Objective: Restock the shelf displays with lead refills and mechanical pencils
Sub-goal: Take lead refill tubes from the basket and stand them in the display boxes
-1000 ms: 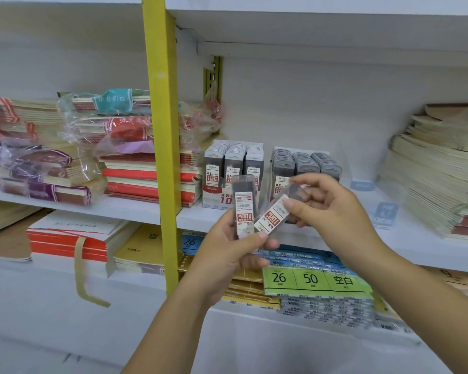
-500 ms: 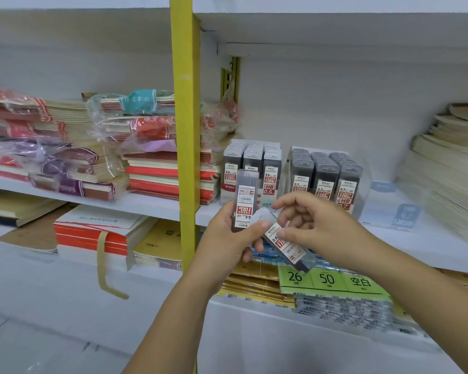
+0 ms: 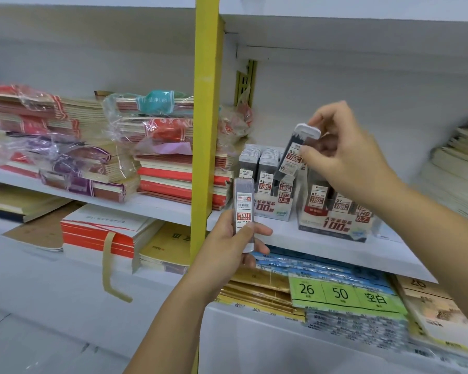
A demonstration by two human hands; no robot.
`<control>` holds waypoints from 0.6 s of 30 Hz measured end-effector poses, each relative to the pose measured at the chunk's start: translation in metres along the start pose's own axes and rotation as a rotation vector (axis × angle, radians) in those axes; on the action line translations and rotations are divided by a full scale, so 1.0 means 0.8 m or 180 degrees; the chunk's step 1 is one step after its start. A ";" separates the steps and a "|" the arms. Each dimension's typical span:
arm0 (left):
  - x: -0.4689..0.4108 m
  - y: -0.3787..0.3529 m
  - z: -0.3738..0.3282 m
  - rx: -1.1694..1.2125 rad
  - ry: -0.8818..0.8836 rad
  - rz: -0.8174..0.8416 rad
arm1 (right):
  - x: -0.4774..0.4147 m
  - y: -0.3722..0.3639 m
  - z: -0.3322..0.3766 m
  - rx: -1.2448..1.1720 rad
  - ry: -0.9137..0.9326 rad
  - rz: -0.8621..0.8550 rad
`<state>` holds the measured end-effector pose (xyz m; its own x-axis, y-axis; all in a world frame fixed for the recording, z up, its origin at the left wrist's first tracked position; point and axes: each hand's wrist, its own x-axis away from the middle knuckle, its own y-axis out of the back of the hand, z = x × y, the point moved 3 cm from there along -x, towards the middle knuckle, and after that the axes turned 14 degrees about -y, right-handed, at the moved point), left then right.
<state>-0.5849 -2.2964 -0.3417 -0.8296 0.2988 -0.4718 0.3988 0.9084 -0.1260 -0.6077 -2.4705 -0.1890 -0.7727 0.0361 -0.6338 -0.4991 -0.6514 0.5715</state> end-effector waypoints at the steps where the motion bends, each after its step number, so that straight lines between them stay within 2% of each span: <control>1: 0.000 0.003 0.000 -0.0010 0.0008 -0.0021 | -0.008 -0.003 -0.002 0.0196 0.0001 0.0038; 7: 0.000 0.013 -0.003 -0.0112 0.0044 -0.0062 | -0.030 -0.022 -0.021 0.1304 -0.0408 0.0409; 13: 0.001 0.024 -0.003 -0.0169 -0.0031 -0.0321 | -0.044 -0.028 -0.027 0.2420 -0.0352 0.0413; 14: 0.001 0.024 -0.004 -0.0227 -0.0068 -0.0305 | -0.043 -0.026 -0.026 0.2467 -0.0263 0.0300; 16: 0.001 0.025 -0.005 -0.0376 -0.0125 -0.0250 | -0.032 -0.023 -0.019 0.2046 0.0026 0.0167; 18: 0.000 0.025 -0.008 -0.0461 -0.0183 -0.0218 | -0.007 -0.033 -0.008 0.1404 0.0133 0.0604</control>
<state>-0.5793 -2.2764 -0.3384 -0.8275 0.2212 -0.5160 0.2781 0.9599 -0.0345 -0.5876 -2.4584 -0.2037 -0.8544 -0.0888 -0.5120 -0.4764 -0.2596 0.8400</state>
